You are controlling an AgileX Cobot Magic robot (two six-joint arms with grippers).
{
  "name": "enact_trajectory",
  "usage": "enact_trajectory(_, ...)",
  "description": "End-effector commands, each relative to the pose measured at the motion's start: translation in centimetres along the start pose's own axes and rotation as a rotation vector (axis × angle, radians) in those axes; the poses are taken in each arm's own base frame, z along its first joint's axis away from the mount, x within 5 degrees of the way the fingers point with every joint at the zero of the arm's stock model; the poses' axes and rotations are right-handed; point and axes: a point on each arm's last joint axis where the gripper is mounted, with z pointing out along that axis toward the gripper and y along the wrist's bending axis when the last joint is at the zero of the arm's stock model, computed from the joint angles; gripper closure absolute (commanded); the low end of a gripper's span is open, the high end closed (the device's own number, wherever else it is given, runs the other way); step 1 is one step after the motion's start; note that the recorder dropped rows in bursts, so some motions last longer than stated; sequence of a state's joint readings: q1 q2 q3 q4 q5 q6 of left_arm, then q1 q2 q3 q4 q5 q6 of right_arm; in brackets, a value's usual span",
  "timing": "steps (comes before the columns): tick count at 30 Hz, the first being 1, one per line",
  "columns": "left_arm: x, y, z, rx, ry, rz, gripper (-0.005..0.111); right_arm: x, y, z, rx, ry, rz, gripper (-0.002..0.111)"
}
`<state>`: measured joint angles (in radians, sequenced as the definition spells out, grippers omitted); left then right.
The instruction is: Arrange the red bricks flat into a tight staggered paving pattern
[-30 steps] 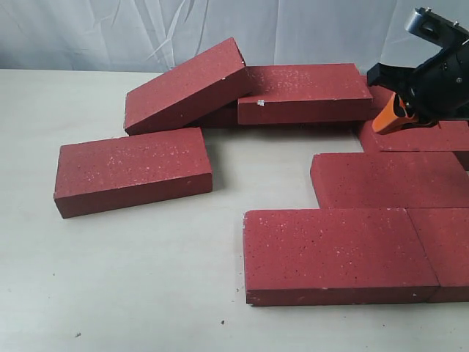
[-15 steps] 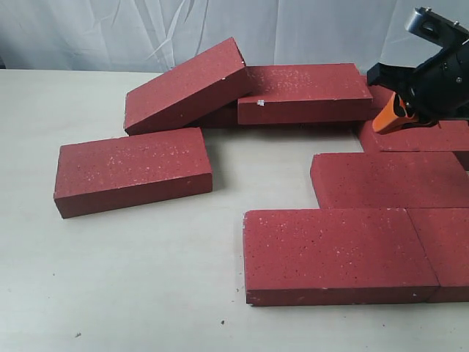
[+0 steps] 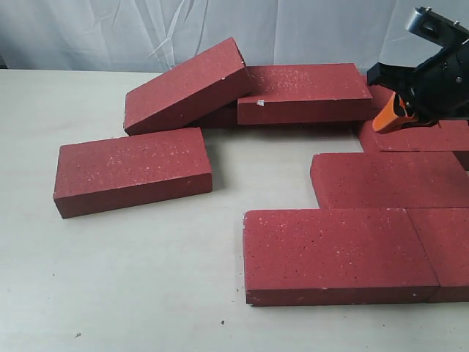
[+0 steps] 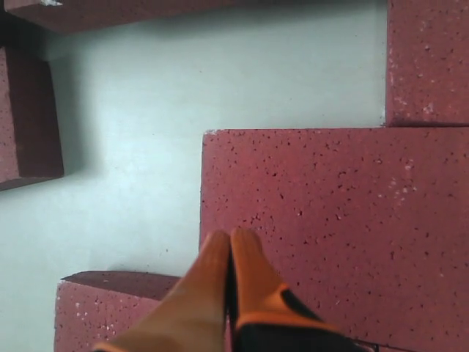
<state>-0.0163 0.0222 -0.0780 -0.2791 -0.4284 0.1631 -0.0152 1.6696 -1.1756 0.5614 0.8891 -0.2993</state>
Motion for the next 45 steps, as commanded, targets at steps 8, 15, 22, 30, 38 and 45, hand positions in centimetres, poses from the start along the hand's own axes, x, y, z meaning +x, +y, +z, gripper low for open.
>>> enact_trajectory(8, -0.6, -2.6, 8.5, 0.161, 0.622, 0.194, 0.107, 0.0, -0.1, -0.3, 0.001, -0.018, 0.003, 0.109)
enact_trajectory(15, 6.1, -2.7, 10.4, 0.232, 1.095, 0.227, 0.107, -0.2, -0.2, -0.3, 0.006, -0.034, 0.003, 0.109)
enact_trajectory(22, 7.0, -2.6, 10.5, 0.239, 1.151, 0.237, 0.107, -0.3, -0.2, -0.3, 0.009, -0.047, 0.004, 0.109)
enact_trajectory(30, 7.6, -2.2, 8.5, 0.125, 1.396, 0.12, 0.107, -0.4, -0.2, -0.3, 0.01, -0.061, 0.007, 0.109)
enact_trajectory(38, 7.3, 0.9, 7.0, -0.146, 1.566, 0.37, 0.107, -0.3, -0.1, -0.3, 0.002, -0.047, 0.01, 0.109)
enact_trajectory(45, 6.6, 0.8, 8.9, -0.214, 1.537, 0.328, 0.107, 0.0, 0.0, -0.3, -0.009, -0.014, 0.01, 0.109)
